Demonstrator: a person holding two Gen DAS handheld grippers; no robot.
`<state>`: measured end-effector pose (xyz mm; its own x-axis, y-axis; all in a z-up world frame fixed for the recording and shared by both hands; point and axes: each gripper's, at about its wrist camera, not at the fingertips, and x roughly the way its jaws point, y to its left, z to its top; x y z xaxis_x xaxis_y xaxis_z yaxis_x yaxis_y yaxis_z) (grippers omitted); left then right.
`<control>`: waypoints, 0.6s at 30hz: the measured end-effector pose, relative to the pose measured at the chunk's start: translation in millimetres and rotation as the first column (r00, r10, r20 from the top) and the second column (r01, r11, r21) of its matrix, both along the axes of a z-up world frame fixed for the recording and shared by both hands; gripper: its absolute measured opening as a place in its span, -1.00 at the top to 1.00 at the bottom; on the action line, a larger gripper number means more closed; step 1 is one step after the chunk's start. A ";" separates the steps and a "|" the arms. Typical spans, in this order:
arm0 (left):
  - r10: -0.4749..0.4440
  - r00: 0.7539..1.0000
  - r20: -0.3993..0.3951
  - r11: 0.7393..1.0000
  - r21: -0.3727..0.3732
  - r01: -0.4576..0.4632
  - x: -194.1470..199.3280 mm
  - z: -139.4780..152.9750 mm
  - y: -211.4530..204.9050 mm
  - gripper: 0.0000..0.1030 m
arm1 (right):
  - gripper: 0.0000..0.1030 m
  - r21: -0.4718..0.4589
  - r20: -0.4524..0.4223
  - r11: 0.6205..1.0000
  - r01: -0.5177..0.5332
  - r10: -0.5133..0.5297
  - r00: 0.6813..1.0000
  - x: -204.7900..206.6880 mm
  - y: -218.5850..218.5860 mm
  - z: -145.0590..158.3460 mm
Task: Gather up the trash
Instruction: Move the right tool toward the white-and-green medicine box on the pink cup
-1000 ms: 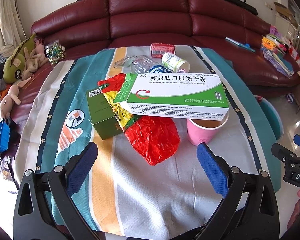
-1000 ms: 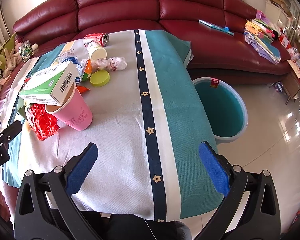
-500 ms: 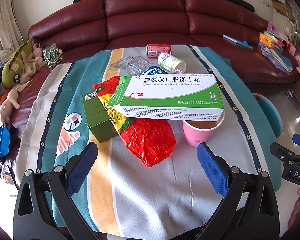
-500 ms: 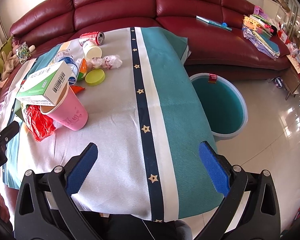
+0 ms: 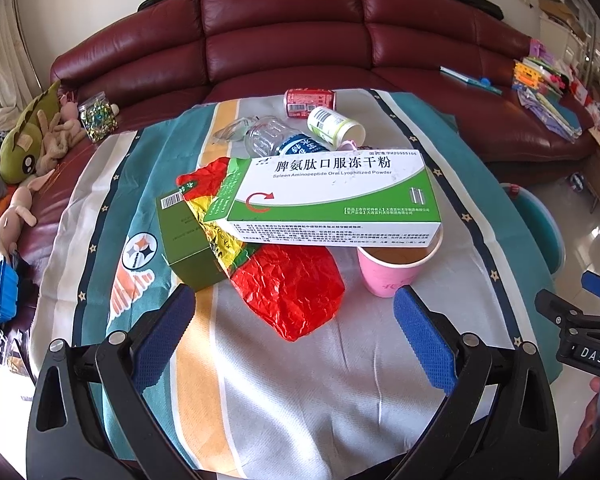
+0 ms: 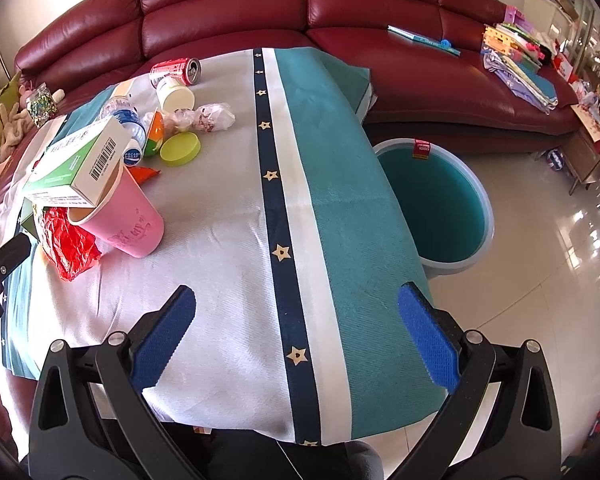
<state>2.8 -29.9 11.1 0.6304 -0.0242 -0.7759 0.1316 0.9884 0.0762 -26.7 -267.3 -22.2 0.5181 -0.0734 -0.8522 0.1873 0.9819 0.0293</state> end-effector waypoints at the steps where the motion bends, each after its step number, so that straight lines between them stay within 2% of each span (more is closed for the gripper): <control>1: -0.002 1.000 -0.002 1.000 -0.001 0.002 0.7 -0.4 -0.6 -0.93 | -0.88 -0.001 -0.003 1.000 0.000 0.000 1.000 0.6 -0.2 -1.0; 13: -0.054 0.998 -0.023 0.999 0.003 0.054 15.2 -6.4 -7.7 -0.93 | -0.88 -0.023 -0.039 1.000 -0.013 0.012 0.999 8.9 -1.5 -14.8; 18: -0.061 0.997 -0.043 0.998 -0.003 0.061 30.5 -7.4 10.9 -0.93 | -0.88 -0.049 -0.042 0.996 -0.072 0.070 0.997 18.6 10.0 -10.2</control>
